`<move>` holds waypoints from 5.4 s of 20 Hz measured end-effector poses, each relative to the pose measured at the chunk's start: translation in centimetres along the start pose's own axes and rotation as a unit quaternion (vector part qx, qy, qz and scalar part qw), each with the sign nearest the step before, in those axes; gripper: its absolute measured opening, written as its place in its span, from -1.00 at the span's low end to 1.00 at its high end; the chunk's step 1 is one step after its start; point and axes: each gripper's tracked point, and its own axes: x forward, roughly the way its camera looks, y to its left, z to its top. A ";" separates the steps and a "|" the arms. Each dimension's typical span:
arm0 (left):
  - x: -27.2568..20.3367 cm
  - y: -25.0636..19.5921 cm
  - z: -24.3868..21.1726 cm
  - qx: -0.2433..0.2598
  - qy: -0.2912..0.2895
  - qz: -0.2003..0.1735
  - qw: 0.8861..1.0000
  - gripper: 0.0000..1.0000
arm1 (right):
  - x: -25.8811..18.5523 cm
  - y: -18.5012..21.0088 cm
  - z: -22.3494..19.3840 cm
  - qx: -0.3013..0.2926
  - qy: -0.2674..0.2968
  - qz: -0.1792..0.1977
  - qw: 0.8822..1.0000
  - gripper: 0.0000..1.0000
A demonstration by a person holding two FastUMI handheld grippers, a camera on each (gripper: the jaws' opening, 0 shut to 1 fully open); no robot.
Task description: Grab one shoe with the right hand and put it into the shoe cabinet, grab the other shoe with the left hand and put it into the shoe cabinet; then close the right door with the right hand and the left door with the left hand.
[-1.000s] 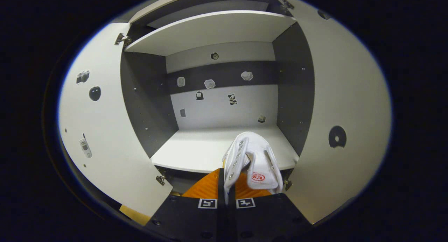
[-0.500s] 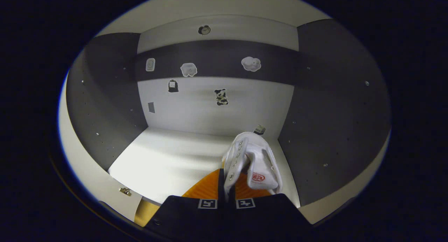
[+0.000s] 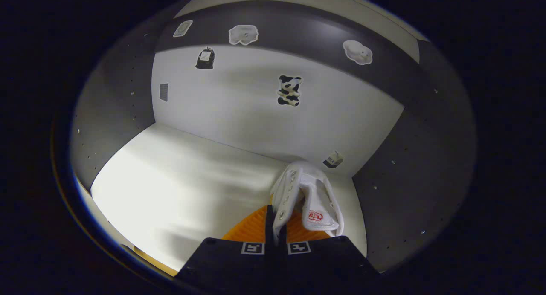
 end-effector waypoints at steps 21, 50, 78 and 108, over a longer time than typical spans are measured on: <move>-3.0 -0.5 1.6 -0.006 -0.024 -0.031 0.999 0.89 | -20.5 0.4 -0.1 0.170 -0.198 0.049 0.964 0.97; 4.0 -5.9 -32.8 0.143 0.206 -0.150 0.956 0.09 | -51.5 -5.1 -16.9 0.132 -0.308 -0.020 0.942 0.95; 6.1 -7.5 -15.8 0.031 0.206 -0.104 0.972 -0.89 | -54.2 -12.9 -21.1 0.195 -0.278 -0.082 0.937 0.96; 40.0 -14.8 8.1 -0.060 0.148 0.093 0.983 -0.91 | -43.5 -26.1 -24.5 0.223 -0.230 -0.051 0.946 0.97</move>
